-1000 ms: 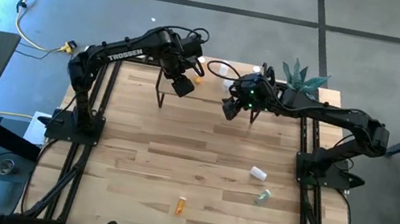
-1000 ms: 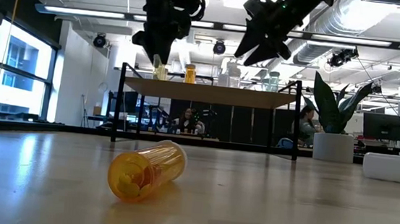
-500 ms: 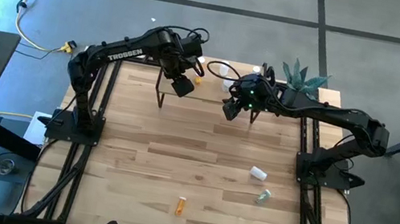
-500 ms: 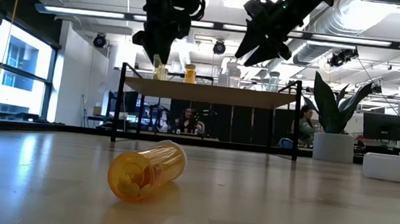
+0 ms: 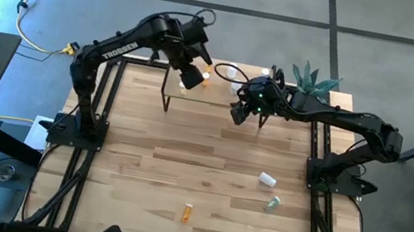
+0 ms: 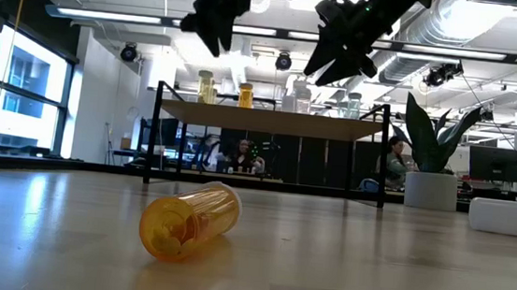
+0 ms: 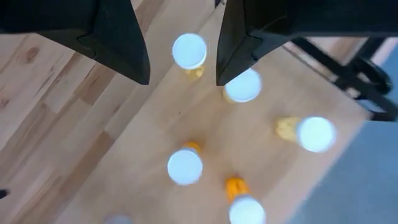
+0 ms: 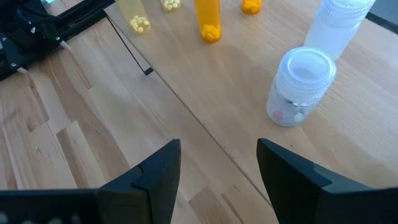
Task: Pick and place medicine bottles onto shelf by color
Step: Put the blue pill bottle on the shelf and align it to the other blue pill bottle
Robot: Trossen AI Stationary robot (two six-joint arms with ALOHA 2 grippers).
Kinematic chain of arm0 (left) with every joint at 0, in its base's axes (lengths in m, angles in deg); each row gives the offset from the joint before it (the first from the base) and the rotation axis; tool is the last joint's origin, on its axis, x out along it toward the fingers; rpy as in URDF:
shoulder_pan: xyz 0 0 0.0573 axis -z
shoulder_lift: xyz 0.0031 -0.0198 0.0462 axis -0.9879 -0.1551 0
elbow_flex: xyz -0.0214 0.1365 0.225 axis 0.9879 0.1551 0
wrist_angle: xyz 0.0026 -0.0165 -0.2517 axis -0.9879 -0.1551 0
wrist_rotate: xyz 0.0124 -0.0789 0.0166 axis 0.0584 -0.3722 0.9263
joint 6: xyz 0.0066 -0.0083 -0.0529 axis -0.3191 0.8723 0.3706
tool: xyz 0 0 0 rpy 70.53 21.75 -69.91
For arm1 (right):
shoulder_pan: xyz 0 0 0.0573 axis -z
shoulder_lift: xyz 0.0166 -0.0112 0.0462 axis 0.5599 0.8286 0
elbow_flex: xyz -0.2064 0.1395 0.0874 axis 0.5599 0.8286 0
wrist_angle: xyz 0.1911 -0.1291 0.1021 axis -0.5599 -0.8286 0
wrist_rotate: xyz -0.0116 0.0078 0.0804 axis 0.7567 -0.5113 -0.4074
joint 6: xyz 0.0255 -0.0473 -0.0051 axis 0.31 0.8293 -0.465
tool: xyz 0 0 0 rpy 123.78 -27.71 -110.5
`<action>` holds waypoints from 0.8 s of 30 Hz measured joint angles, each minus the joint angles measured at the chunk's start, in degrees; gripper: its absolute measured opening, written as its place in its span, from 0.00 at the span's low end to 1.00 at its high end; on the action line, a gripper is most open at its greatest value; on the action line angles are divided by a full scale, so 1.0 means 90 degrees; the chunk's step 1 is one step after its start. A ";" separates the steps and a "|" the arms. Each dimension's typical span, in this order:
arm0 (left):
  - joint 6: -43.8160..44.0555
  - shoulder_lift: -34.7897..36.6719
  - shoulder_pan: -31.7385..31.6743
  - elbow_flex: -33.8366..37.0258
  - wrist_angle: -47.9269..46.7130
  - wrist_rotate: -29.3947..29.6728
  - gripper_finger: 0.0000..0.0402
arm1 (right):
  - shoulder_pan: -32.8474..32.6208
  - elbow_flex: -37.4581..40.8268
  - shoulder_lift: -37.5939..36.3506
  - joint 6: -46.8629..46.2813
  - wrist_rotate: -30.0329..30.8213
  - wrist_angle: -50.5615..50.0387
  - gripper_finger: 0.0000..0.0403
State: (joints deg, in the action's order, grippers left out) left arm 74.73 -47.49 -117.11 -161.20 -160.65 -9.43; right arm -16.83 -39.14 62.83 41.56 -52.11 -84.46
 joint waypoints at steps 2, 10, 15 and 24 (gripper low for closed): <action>-0.0055 0.0005 0.0000 -0.0301 -0.0126 0.0049 0.43 | 0.0000 0.0000 0.0000 -0.0005 -0.0044 -0.0055 0.50; -0.0227 0.0470 0.0316 -0.0871 -0.0339 0.0177 0.43 | -0.0010 0.0000 0.0000 -0.0263 -0.0255 -0.0245 0.50; -0.0024 0.0919 0.0854 -0.0639 0.0050 0.0897 0.43 | -0.0011 0.0000 -0.0039 -0.0335 -0.0481 -0.0419 0.50; 0.0624 0.1848 0.1772 0.1532 0.1933 0.1116 0.43 | -0.0207 0.0000 -0.0613 -0.0266 -0.0482 -0.1064 0.50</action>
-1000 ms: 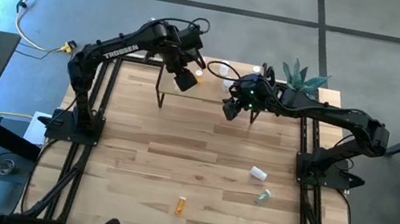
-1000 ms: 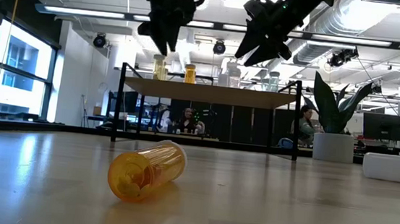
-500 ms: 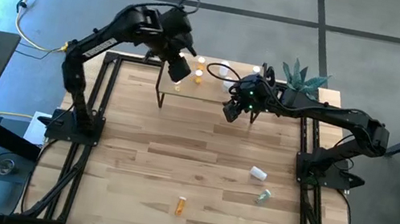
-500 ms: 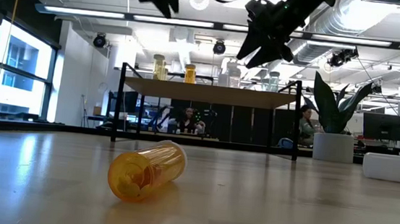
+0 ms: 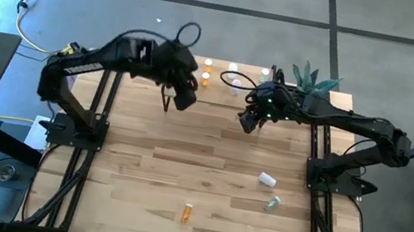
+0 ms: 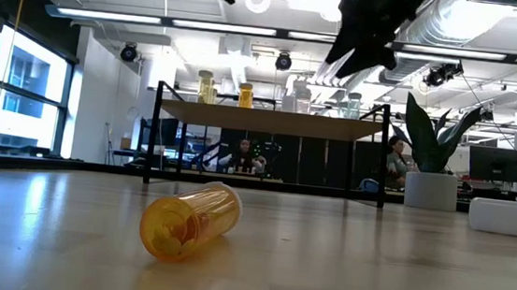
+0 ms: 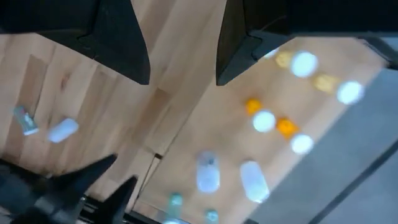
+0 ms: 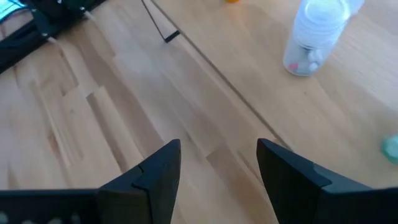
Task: Pick and place medicine bottles onto shelf by color
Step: Put the blue pill bottle on the shelf and align it to the other blue pill bottle
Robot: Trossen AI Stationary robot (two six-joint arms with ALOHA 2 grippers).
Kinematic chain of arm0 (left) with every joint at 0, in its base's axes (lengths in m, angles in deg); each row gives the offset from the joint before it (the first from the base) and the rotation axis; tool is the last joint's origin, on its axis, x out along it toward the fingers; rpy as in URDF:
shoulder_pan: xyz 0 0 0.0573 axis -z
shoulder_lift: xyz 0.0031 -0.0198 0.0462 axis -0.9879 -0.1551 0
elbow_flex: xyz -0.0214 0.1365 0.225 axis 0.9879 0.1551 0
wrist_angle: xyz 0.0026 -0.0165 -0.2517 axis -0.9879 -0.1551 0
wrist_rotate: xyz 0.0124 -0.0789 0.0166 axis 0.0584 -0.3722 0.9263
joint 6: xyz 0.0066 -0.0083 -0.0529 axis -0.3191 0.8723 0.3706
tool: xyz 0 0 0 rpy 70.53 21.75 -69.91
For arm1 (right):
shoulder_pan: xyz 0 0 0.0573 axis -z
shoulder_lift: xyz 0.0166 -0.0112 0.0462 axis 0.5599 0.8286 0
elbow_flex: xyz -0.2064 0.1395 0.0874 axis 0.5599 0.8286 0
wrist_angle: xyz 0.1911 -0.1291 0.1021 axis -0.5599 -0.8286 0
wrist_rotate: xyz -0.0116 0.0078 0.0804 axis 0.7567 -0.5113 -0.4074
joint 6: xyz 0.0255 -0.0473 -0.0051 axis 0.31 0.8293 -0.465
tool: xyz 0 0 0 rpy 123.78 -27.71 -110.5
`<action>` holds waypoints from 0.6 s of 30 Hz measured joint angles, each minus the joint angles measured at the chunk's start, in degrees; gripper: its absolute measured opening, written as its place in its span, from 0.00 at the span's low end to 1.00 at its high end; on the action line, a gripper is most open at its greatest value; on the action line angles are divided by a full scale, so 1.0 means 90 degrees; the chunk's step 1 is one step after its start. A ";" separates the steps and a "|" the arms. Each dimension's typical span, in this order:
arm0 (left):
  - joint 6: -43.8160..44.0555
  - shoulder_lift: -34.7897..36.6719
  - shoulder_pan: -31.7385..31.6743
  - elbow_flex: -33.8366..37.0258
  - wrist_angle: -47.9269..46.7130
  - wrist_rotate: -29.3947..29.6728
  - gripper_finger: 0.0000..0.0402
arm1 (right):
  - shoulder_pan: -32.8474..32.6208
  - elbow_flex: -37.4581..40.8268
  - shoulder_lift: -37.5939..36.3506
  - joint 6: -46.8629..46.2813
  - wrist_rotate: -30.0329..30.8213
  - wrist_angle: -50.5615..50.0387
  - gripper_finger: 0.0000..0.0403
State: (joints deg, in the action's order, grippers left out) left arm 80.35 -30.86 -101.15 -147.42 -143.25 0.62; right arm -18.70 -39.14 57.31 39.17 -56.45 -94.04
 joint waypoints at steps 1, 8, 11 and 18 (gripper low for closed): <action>0.0102 0.0127 0.0051 0.0305 0.0193 0.0002 0.43 | -0.0016 0.0000 -0.0090 0.0003 0.0000 -0.0078 0.50; 0.0698 0.1071 0.0347 0.2283 0.1632 0.0013 0.43 | -0.0180 0.0000 -0.0630 -0.0110 -0.0111 -0.0649 0.50; 0.0714 0.1428 0.0492 0.2978 0.2271 -0.0005 0.43 | -0.0328 0.0000 -0.0789 -0.0333 -0.0315 -0.1112 0.50; 0.0877 0.2009 0.0766 0.4187 0.3345 -0.0034 0.43 | -0.1025 0.0021 -0.0852 -0.0981 -0.0241 -0.2341 0.50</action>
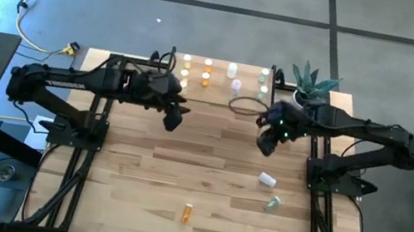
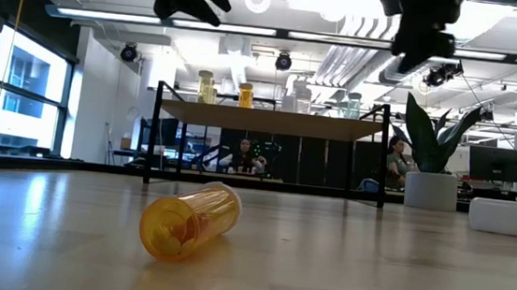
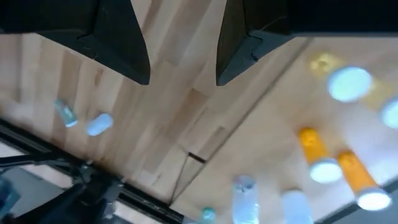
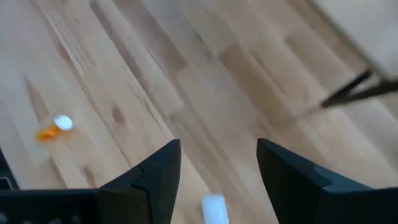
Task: Pick and place medicine bottles onto shelf by color
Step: Put the blue pill bottle on the shelf and align it to the other blue pill bottle
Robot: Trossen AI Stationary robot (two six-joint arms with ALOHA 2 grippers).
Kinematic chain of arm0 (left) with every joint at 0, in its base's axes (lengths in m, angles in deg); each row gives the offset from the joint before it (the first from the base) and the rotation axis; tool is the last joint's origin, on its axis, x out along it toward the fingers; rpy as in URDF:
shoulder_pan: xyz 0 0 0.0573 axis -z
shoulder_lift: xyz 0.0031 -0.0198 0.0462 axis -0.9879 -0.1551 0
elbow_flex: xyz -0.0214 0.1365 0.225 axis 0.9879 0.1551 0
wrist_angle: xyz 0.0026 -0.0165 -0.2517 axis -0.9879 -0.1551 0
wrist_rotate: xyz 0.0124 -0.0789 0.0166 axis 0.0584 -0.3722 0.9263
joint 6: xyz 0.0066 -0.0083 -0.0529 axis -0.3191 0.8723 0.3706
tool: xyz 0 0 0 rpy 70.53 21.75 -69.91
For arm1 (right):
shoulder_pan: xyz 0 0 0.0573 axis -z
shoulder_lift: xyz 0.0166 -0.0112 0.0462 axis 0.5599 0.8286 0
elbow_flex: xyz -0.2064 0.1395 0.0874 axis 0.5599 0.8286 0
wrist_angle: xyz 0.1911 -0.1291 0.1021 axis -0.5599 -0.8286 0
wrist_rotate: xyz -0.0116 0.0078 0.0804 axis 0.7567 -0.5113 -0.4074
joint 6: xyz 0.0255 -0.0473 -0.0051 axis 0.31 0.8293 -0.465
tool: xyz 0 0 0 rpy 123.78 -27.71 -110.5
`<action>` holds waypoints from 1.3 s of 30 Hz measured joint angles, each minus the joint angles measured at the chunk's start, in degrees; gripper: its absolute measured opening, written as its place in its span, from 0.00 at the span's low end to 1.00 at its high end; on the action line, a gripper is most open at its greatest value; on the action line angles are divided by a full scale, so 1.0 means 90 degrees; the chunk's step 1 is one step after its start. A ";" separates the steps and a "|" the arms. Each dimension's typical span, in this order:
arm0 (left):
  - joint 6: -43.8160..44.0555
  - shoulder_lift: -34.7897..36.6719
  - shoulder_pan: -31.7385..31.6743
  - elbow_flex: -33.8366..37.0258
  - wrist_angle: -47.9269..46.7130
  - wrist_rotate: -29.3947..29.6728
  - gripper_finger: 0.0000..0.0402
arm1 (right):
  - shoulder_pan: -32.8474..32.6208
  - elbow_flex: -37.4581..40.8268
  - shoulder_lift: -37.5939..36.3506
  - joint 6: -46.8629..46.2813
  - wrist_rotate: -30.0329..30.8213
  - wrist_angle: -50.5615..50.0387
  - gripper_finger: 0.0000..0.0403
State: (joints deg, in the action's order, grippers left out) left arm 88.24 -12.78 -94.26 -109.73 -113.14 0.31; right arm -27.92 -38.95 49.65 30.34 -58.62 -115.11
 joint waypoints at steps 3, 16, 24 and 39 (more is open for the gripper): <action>0.0164 0.0216 0.0172 0.0480 0.0435 -0.0037 0.43 | -0.0419 0.0148 0.0015 -0.0379 0.0210 -0.0202 0.50; 0.0806 0.0829 0.1192 0.1471 0.0928 -0.0304 0.43 | -0.2327 0.1356 0.0018 -0.5142 0.0230 0.0034 0.50; 0.0716 0.0830 0.1490 0.1471 0.0912 -0.0301 0.43 | -0.3309 0.1584 0.0068 -0.8199 0.0242 0.0076 0.50; 0.0545 0.0825 0.1687 0.1471 0.0686 -0.0335 0.43 | -0.4308 0.1584 0.0765 -1.0552 0.0219 0.0134 0.50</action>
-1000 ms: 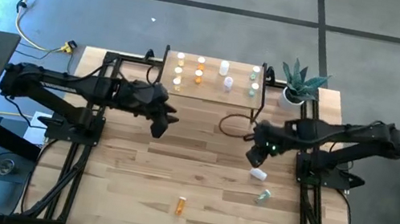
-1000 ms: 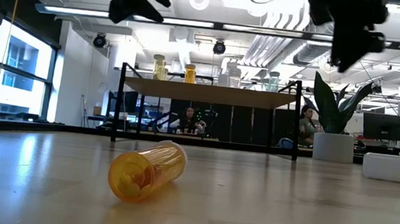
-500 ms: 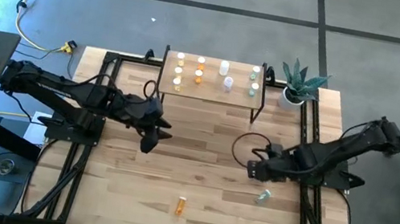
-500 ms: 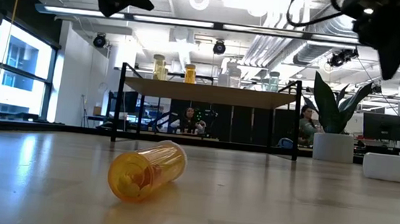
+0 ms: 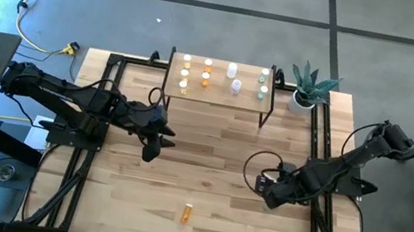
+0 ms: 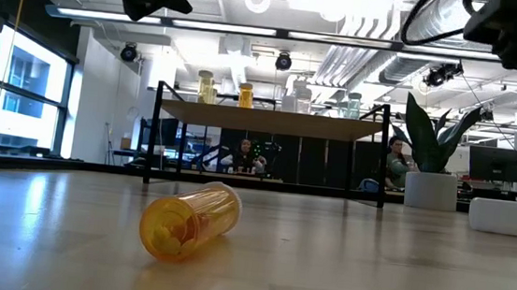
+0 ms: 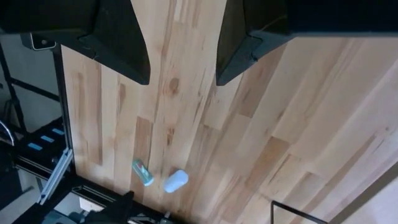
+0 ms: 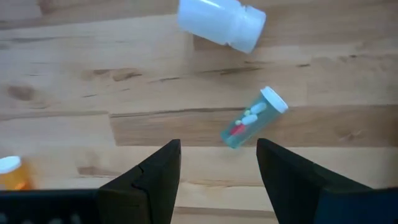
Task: Pick and place medicine bottles onto shelf by color
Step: Put the blue pill bottle on the shelf and align it to the other blue pill bottle
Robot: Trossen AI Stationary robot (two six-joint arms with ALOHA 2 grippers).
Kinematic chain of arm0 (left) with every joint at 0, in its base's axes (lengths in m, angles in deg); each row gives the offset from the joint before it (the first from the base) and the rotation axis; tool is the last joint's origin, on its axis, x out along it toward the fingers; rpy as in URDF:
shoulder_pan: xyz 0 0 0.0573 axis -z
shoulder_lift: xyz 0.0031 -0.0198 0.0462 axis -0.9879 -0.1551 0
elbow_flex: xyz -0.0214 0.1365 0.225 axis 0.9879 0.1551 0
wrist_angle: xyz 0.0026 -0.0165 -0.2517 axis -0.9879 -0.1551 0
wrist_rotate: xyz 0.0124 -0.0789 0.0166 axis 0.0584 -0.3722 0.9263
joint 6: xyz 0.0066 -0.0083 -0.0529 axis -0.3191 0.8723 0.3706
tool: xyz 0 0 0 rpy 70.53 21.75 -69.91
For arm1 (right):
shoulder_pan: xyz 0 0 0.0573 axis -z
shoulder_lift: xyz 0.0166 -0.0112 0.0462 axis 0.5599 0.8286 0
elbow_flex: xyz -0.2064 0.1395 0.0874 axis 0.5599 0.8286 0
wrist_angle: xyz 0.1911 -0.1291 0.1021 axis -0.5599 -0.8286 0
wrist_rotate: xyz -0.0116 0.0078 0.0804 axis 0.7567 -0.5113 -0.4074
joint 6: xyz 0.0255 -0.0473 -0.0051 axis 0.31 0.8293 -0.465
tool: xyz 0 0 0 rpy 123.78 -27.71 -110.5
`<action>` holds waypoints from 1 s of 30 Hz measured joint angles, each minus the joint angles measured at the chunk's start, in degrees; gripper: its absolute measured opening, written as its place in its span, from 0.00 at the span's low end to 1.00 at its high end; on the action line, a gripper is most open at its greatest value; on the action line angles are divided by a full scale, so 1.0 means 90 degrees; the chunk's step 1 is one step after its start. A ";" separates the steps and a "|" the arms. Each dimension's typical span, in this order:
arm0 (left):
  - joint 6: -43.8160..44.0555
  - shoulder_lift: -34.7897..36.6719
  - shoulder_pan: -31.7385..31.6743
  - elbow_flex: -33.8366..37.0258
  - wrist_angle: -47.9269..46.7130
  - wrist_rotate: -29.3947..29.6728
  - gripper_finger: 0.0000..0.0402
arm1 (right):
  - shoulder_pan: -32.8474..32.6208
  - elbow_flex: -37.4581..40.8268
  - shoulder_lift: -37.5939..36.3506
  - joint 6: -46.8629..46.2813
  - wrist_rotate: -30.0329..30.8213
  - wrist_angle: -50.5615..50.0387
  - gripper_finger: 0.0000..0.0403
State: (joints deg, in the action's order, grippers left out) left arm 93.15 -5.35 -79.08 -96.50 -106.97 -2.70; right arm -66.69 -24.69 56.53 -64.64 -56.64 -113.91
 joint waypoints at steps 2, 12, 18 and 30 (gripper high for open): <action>0.0000 -0.0002 0.0000 0.0000 0.0002 0.0000 0.43 | -0.0078 0.0000 0.0144 -0.0175 -0.0004 0.0058 0.50; -0.0001 -0.0007 -0.0002 0.0000 0.0006 0.0050 0.43 | -0.0352 0.0000 0.0889 -0.0873 -0.0022 0.0369 0.50; -0.0001 -0.0007 -0.0002 0.0000 0.0010 0.0050 0.43 | -0.0352 0.0000 0.1306 -0.0811 -0.0318 0.0623 0.50; 0.0000 -0.0007 -0.0005 0.0000 0.0010 0.0050 0.43 | -0.0595 -0.0005 0.1799 -0.1257 -0.0357 0.0926 0.50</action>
State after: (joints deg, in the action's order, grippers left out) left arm 93.15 -5.41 -79.12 -96.50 -106.88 -2.24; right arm -72.05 -24.74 72.73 -75.95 -59.86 -105.58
